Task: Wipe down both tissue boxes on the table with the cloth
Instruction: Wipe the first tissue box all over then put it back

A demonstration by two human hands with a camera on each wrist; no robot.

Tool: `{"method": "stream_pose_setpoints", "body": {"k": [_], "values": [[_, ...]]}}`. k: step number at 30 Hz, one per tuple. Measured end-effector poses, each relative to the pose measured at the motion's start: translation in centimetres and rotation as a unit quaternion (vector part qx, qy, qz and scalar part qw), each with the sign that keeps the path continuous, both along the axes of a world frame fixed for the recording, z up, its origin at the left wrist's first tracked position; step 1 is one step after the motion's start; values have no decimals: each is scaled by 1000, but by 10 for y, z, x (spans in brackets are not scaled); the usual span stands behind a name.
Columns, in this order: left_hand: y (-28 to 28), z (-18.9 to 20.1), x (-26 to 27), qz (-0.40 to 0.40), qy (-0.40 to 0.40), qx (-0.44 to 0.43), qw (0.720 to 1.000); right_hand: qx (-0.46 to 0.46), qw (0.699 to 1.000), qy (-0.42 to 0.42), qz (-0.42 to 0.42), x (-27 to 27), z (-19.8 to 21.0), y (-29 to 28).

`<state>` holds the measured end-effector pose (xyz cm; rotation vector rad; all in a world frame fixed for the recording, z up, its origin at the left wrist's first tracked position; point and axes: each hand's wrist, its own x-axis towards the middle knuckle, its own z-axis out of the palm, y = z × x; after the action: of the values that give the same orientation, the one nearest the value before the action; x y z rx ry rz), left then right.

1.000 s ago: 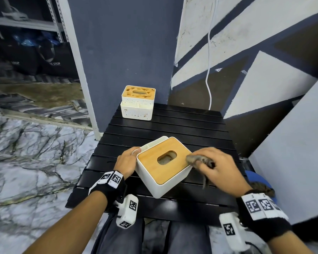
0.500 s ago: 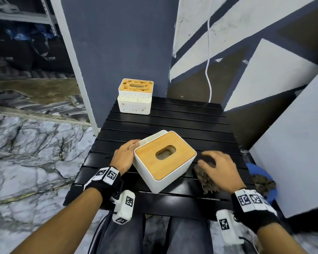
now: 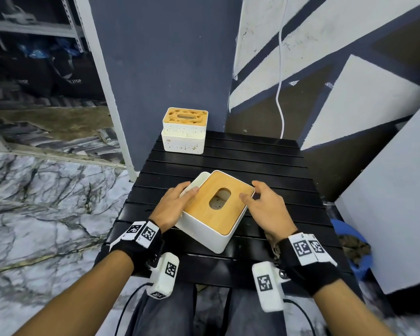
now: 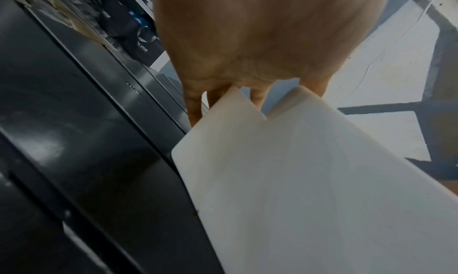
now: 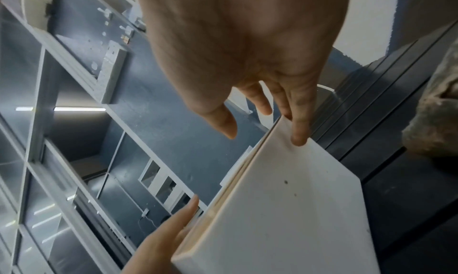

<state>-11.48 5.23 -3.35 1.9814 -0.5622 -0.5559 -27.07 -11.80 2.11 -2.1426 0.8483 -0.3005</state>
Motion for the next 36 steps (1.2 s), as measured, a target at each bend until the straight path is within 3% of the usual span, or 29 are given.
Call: {"method": "stream_pose_setpoints", "body": {"k": [4, 7, 11, 15, 17, 20, 24, 27, 36], "values": [[0, 3, -6, -7, -53, 16, 998, -94, 995, 0, -33, -12, -7, -22], [-3, 6, -7, -4, -118, 5, 993, -167, 979, 112, -24, -38, -29, -37], [-14, 14, -13, -67, -201, -9, 977, -159, 962, 217, 43, -64, -69, -35], [-28, 18, -20, -166, -245, 16, 955, -186, 976, 108, 30, -68, -86, -32], [-35, 15, -22, -204, -304, 42, 930, -161, 985, 61, 11, -69, -84, -34], [-42, 11, -19, -230, -365, 91, 898, -44, 997, -28, -49, -62, -75, -30], [-45, 9, -22, -236, -406, 142, 872, 106, 981, -132, -99, -41, -63, -3], [-45, 11, -24, -228, -412, 163, 867, 166, 963, -170, -129, -26, -66, 19], [-47, 9, -30, -206, -413, 176, 869, 201, 941, -237, -133, -38, -84, 63]]}}
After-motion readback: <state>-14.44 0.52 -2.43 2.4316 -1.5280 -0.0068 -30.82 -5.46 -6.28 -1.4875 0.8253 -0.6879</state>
